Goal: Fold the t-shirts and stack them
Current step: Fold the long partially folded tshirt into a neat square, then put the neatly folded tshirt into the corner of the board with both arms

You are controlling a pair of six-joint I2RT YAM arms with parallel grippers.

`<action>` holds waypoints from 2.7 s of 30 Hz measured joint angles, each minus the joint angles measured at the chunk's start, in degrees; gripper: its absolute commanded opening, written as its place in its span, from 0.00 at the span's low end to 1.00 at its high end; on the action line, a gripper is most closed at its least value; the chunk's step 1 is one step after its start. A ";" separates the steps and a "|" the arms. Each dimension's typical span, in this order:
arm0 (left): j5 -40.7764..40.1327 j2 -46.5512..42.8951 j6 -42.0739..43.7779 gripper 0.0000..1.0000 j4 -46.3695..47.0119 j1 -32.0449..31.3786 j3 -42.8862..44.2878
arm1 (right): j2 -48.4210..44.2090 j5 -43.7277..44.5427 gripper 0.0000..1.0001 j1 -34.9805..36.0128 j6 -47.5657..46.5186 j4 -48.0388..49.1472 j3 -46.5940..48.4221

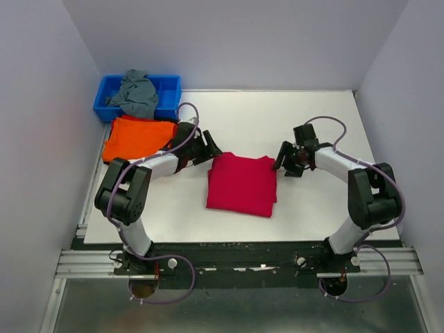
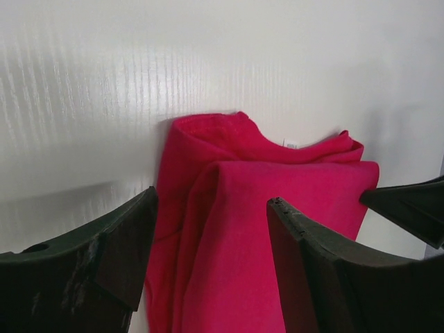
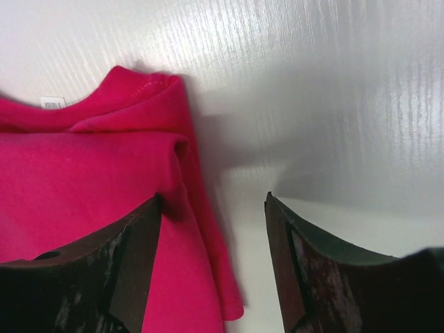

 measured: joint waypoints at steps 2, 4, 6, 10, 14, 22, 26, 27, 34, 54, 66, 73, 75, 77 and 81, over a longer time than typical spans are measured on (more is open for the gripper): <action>0.46 -0.33 0.50 0.71 -0.11 0.00 -0.98 | 0.28 -1.05 0.63 0.00 -0.11 1.64 -1.40; 0.96 -0.31 1.01 0.69 -0.35 0.00 -1.46 | 0.87 -2.19 0.63 0.00 -0.20 3.19 -2.27; 1.27 -0.24 1.31 0.65 -0.44 0.00 -1.57 | 1.64 -3.02 0.61 0.02 -0.17 4.52 -2.34; 2.62 2.10 2.29 0.63 -0.85 0.00 -0.48 | 3.21 -3.61 0.58 0.35 -0.15 5.46 -1.05; 3.08 5.42 3.21 0.63 -2.08 0.00 1.60 | 5.05 -3.48 0.53 1.70 -0.24 5.68 0.87; 3.21 8.37 4.46 0.19 -3.17 0.04 4.35 | 7.93 -2.91 0.39 3.30 -0.44 5.62 3.87; 3.67 9.66 3.10 0.00 -1.29 -0.07 4.83 | 10.34 -2.67 0.09 4.50 -0.83 5.35 6.49; 3.61 9.92 2.93 0.00 -0.33 -0.22 4.83 | 11.21 -2.64 0.01 5.01 -0.81 5.22 7.48; 1.05 8.92 2.64 0.00 1.86 -0.39 3.56 | 13.40 -1.11 0.01 8.28 -0.81 5.68 10.99; -12.20 -32.89 5.51 0.00 -15.87 1.68 -8.63 | -16.41 0.79 0.01 25.51 -8.90 18.91 -2.67; -22.34 -38.34 10.69 0.00 -35.12 20.17 11.61 | -3.45 -0.20 0.01 32.98 -7.85 18.56 25.99; -24.00 -34.29 12.79 0.00 -41.09 29.03 23.26 | 8.28 -2.25 0.01 35.45 -6.25 16.48 43.25; -24.41 -32.65 13.51 0.00 -41.75 30.47 25.57 | 11.10 -2.27 0.01 35.87 -5.88 16.09 46.45; -24.63 -31.15 14.10 0.00 -42.18 32.11 26.62 | 13.55 -2.19 0.01 36.98 -5.66 15.85 48.98; -24.90 -28.13 14.84 0.00 -42.77 34.73 27.10 | 18.56 -1.92 0.01 38.10 -5.11 15.12 54.01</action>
